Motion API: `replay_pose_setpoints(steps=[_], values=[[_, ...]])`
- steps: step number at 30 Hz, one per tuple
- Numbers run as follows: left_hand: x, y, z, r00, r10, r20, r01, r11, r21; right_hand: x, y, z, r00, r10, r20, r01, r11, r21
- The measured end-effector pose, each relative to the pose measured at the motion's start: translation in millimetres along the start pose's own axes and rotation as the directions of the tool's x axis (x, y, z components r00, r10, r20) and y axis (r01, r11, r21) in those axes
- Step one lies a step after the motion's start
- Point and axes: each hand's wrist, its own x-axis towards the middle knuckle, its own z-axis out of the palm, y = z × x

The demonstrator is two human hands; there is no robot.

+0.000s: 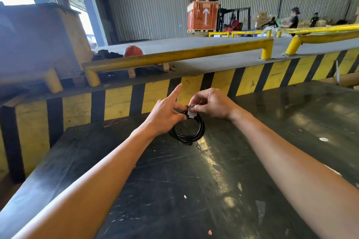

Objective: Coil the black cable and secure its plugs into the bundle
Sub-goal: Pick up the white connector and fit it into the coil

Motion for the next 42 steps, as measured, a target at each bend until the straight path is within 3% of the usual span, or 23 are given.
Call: replay_pose_setpoints(steps=[6,9,13,17,24,28,33,37,42], values=[[-2.7,-21.7,2.2,0.996,-0.023,0.085,0.03,0.996,-0.082,-7.3,6.6,14.1,0.995,0.044,0.092,-0.058,0.986,0.153],[-5.5,-32.8,2.6,0.991,-0.108,0.076,0.125,0.953,-0.277,-11.4,4.8,24.5,0.994,0.089,0.069,-0.101,0.975,0.198],[-24.9,-61.2,11.4,0.915,-0.328,0.236,0.403,0.702,-0.587,-19.3,8.2,48.7,0.971,0.221,-0.094,-0.155,0.877,0.455],[-46.8,-93.3,40.8,0.815,-0.435,0.383,0.571,0.487,-0.661,-31.4,30.4,93.1,0.872,0.474,-0.124,-0.287,0.699,0.655],[-76.6,-158.8,102.3,0.608,-0.636,0.476,0.787,0.405,-0.465,-72.6,86.7,186.9,0.622,0.749,0.228,-0.721,0.436,0.538],[-93.4,-191.7,142.3,0.512,-0.726,0.458,0.842,0.319,-0.436,-87.0,119.5,230.2,0.49,0.788,0.373,-0.804,0.242,0.543],[-104.4,-229.0,180.5,0.394,-0.826,0.404,0.904,0.268,-0.334,-83.0,164.8,280.9,0.383,0.824,0.419,-0.861,0.153,0.485],[-101.4,-257.2,199.7,0.401,-0.85,0.342,0.915,0.361,-0.178,-72.2,190.6,301.7,0.344,0.846,0.406,-0.888,0.153,0.434],[-79.5,-263.3,198.5,0.381,-0.858,0.344,0.924,0.359,-0.129,-54.6,205.2,307.8,0.336,0.845,0.417,-0.886,0.133,0.445]])
